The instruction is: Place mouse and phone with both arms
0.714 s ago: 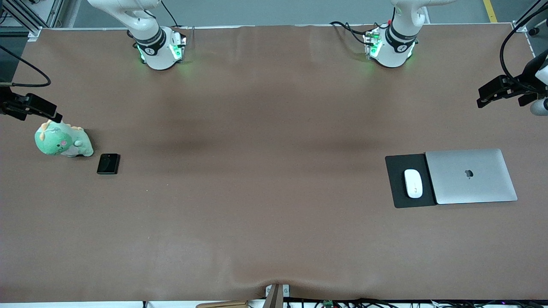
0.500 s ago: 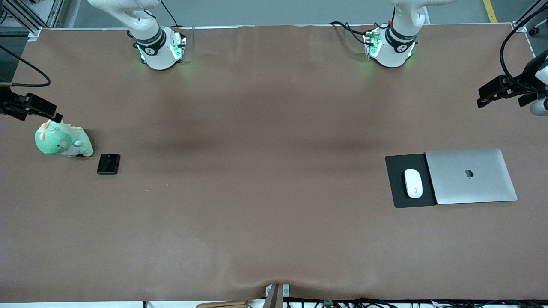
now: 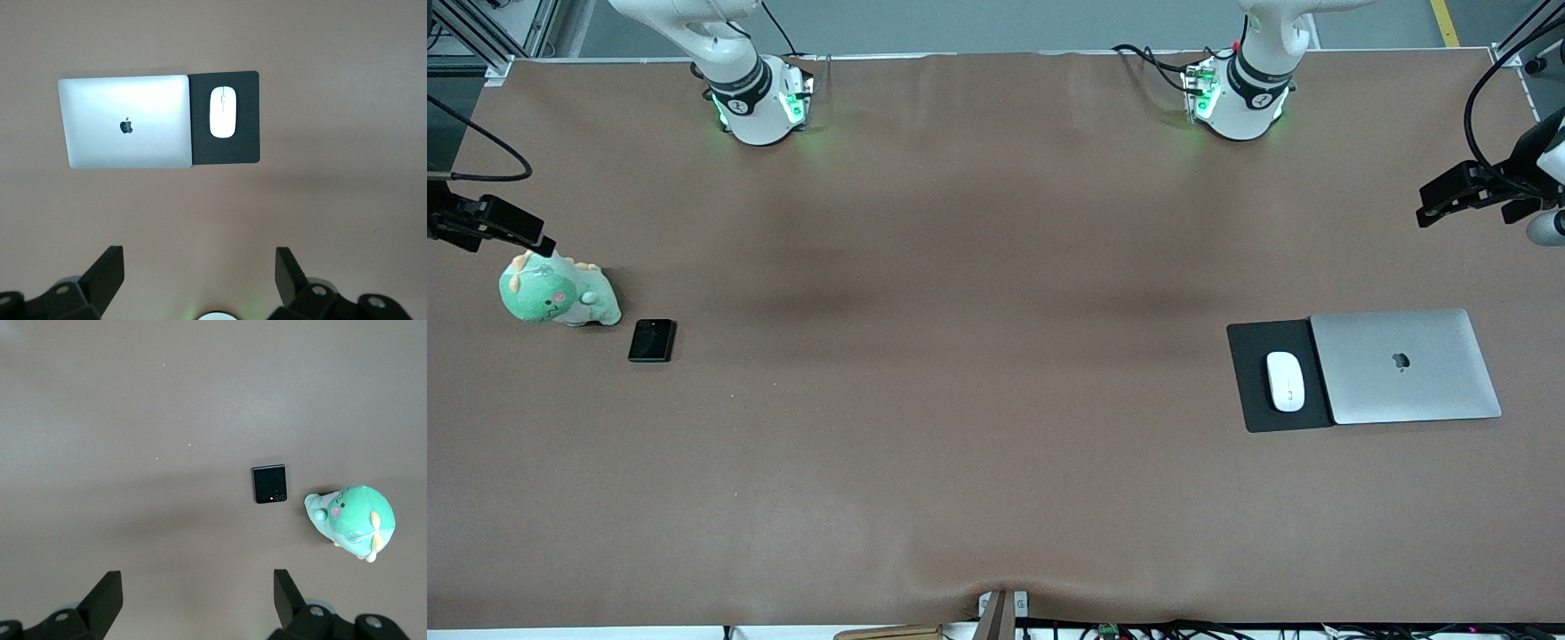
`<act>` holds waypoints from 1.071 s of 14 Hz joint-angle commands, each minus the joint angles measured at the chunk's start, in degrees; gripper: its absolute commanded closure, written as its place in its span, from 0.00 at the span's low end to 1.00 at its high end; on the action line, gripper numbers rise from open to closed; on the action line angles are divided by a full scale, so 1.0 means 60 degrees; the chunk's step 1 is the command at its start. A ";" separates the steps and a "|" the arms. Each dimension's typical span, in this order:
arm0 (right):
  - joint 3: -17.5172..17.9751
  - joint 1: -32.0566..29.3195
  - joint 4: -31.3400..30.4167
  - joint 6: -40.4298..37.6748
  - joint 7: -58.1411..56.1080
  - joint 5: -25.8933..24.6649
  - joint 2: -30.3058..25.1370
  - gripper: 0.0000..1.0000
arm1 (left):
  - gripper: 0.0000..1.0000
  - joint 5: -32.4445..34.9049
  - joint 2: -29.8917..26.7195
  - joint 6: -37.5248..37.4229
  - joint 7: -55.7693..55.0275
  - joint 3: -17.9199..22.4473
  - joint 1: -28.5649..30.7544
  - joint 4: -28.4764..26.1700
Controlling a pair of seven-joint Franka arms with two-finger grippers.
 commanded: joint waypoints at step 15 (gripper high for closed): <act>-0.0017 -0.0009 0.0000 0.0009 0.0044 -0.0096 -0.0079 0.00 | 0.00 0.0133 0.2047 0.7971 -0.0065 0.0005 0.0189 -0.4686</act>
